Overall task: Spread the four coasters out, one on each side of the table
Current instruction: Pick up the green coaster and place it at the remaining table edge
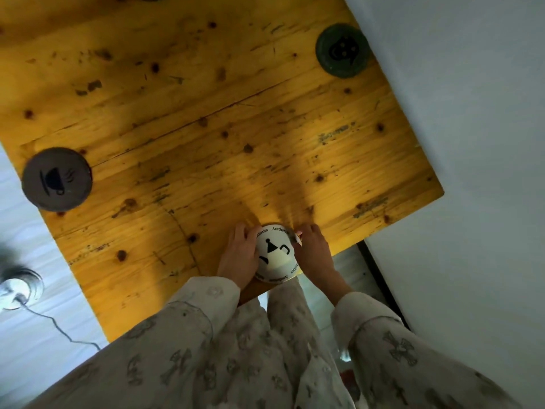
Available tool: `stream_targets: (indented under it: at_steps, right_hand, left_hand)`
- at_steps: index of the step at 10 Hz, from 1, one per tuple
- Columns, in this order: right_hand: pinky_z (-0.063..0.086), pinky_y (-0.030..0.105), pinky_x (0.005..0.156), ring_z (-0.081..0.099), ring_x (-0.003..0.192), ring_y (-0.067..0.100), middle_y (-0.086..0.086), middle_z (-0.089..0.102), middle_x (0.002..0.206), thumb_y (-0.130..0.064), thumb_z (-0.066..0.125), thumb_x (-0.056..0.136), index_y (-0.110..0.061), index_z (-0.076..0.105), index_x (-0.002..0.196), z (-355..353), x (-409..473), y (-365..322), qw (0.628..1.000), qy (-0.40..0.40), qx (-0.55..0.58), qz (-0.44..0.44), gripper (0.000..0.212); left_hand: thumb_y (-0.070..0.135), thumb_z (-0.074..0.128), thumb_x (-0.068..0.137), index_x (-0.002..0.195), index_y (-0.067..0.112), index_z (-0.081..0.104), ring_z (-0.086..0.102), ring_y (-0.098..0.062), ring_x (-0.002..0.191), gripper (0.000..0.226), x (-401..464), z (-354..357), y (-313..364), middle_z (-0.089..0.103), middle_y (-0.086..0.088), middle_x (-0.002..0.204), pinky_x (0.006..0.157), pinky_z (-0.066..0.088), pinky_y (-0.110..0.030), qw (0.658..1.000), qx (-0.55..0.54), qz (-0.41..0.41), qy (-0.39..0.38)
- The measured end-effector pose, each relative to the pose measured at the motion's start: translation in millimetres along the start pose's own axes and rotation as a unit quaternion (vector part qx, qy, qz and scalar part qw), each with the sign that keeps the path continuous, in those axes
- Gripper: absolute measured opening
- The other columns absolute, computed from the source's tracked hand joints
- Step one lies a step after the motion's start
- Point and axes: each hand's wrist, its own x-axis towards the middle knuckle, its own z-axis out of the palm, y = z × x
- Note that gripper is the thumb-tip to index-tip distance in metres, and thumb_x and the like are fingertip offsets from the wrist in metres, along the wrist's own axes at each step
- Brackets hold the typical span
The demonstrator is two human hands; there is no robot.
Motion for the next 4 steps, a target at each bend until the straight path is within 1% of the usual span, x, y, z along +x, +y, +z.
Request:
stream_targets:
  at_steps: [2, 3, 4]
  right_hand:
    - [0.046, 0.04, 0.083, 0.054, 0.105, 0.036, 0.018, 0.052, 0.119, -0.027, 0.046, 0.093, -0.005, 0.052, 0.114, -2.4, -0.1, -3.9, 1.0, -0.004, -0.009, -0.012, 0.031]
    - [0.045, 0.039, 0.081, 0.055, 0.102, 0.036, 0.017, 0.051, 0.119, -0.026, 0.048, 0.092, -0.005, 0.051, 0.114, -3.3, 0.6, -0.3, 1.0, -0.012, -0.013, -0.011, 0.03]
    - [0.045, 0.039, 0.083, 0.053, 0.107, 0.035, 0.016, 0.051, 0.122, -0.021, 0.052, 0.09, -0.006, 0.05, 0.116, -6.4, 3.1, -1.4, 0.999, -0.029, -0.019, -0.011, 0.03]
  left_hand:
    - [0.01, 0.048, 0.087, 0.132, 0.017, 0.036, 0.038, -0.023, 0.122, 0.047, -0.2, 0.4, -2.8, 0.037, -0.012, 0.129, 0.096, 0.041, -0.03, 1.0, -0.01, 0.001, 0.007]
    - [0.008, 0.05, 0.085, 0.13, 0.017, 0.037, 0.039, -0.024, 0.12, 0.047, 0.8, 0.9, -3.7, 0.038, -0.012, 0.127, 0.094, 0.045, -0.032, 1.0, -0.009, 0.007, 0.0]
    - [0.011, 0.05, 0.086, 0.13, 0.017, 0.037, 0.039, -0.024, 0.12, 0.046, 2.7, -3.7, -3.3, 0.038, -0.011, 0.127, 0.093, 0.048, -0.035, 1.0, -0.007, 0.008, -0.005]
